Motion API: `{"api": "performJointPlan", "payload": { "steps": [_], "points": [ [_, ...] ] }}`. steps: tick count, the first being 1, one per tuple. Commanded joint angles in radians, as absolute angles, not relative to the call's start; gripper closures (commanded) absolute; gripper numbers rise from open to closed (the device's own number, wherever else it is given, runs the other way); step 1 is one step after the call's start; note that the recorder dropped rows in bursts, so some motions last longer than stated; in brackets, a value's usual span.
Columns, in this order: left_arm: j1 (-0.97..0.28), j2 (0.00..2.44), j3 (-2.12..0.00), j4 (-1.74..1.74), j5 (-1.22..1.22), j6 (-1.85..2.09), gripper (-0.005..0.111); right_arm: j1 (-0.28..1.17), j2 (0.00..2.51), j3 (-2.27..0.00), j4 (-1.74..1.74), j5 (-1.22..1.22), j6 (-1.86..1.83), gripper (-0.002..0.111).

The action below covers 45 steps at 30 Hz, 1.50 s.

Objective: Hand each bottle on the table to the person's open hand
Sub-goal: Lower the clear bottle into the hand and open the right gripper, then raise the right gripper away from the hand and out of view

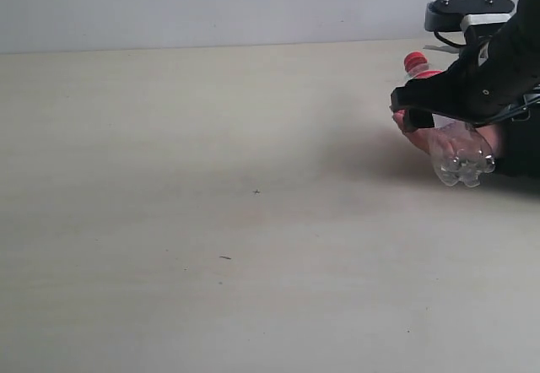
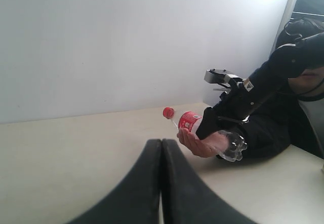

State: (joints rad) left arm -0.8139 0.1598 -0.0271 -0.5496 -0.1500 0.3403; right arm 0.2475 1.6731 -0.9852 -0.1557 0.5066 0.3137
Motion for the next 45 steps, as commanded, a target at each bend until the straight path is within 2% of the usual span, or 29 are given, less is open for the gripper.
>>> {"api": "performJointPlan", "payload": {
  "steps": [1,12,25,28,30,32,36,37,45],
  "points": [
    [-0.813,0.155,-0.023,-0.553,-0.15,0.337,0.107,0.245,1.675,-0.985,-0.158,0.479,0.315,0.022],
    [-0.813,0.155,-0.023,-0.553,-0.15,0.337,0.107,0.245,1.625,-0.985,-0.158,0.474,0.317,0.017],
    [-0.813,0.155,-0.023,-0.553,-0.15,0.337,0.107,0.245,1.434,-0.985,-0.147,0.475,0.346,0.019],
    [-0.813,0.155,-0.023,-0.553,-0.15,0.337,0.107,0.245,1.371,-0.985,-0.131,0.475,0.349,0.029],
    [-0.813,0.155,-0.023,-0.553,-0.15,0.337,0.107,0.245,1.323,-0.985,-0.133,0.473,0.336,0.042],
    [-0.813,0.155,-0.023,-0.553,-0.15,0.337,0.107,0.245,1.285,-0.983,-0.119,0.482,0.31,0.059],
    [-0.813,0.155,-0.023,-0.553,-0.15,0.337,0.107,0.245,1.176,-0.931,-0.027,0.45,0.228,0.105],
    [-0.813,0.155,-0.023,-0.553,-0.15,0.337,0.107,0.245,1.147,-0.917,0.0,0.435,0.208,0.108],
    [-0.813,0.155,-0.023,-0.553,-0.15,0.337,0.107,0.245,0.875,-0.741,0.158,0.284,0.106,0.108]
  ]
}}
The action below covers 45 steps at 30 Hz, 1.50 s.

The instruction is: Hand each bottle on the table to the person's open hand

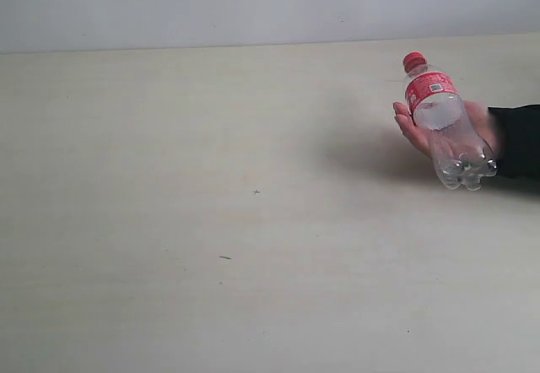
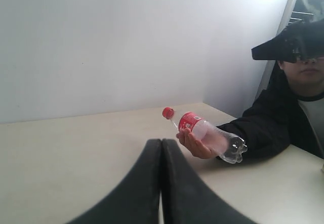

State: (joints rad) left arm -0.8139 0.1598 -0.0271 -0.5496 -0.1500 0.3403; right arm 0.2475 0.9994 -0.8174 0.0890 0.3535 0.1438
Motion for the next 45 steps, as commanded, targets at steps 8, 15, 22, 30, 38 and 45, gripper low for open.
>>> {"api": "performJointPlan", "payload": {
  "steps": [8,15,22,30,38,45],
  "points": [
    [-0.813,0.155,-0.023,-0.553,-0.15,0.337,0.107,0.245,0.665,-0.714,0.181,0.496,0.108,0.108],
    [-0.813,0.155,-0.023,-0.553,-0.15,0.337,0.107,0.245,0.6,-0.714,0.181,0.496,0.108,0.108],
    [-0.813,0.155,-0.023,-0.553,-0.15,0.337,0.107,0.245,0.59,-0.714,0.183,0.496,0.108,0.108],
    [-0.813,0.155,-0.023,-0.553,-0.15,0.337,0.107,0.148,0.363,-0.621,0.027,0.346,0.02,0.108],
    [-0.813,0.155,-0.023,-0.553,-0.15,0.337,0.107,-0.034,0.111,-0.317,-0.061,0.124,0.018,0.108],
    [-0.813,0.155,-0.023,-0.553,-0.15,0.337,0.107,-0.049,0.0,-0.096,-0.062,0.124,0.018,0.108]
  ]
}}
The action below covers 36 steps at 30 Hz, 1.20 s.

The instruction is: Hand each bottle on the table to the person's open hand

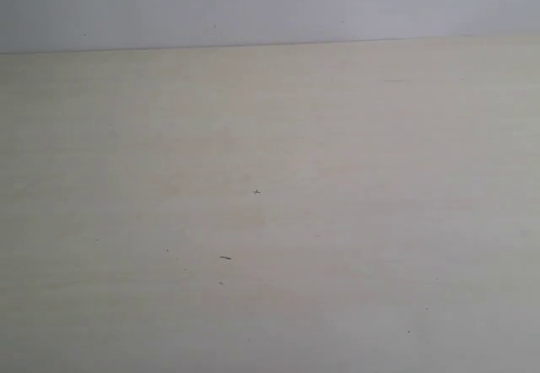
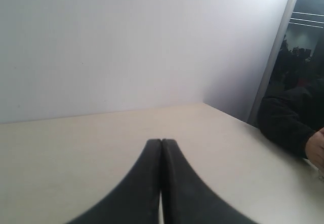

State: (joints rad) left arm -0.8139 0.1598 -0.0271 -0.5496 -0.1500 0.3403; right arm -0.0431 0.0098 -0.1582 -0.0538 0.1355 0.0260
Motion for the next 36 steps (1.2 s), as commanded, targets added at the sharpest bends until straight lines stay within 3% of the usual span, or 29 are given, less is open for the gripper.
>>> {"api": "performJointPlan", "payload": {
  "steps": [1,12,18,36],
  "points": [
    [-0.813,0.155,-0.023,-0.553,-0.15,0.337,0.107,-0.049,0.0,-0.084,-0.062,0.127,0.02,0.108],
    [-0.813,0.155,-0.023,-0.553,-0.15,0.337,0.107,-0.049,0.0,0.0,-0.062,0.142,0.027,0.108],
    [-0.813,0.155,-0.023,-0.553,-0.15,0.337,0.107,-0.049,0.0,0.0,-0.025,0.284,0.027,0.108],
    [-0.813,0.155,-0.023,-0.553,-0.15,0.337,0.107,-0.049,0.0,0.0,-0.025,0.278,0.027,0.108]
  ]
}}
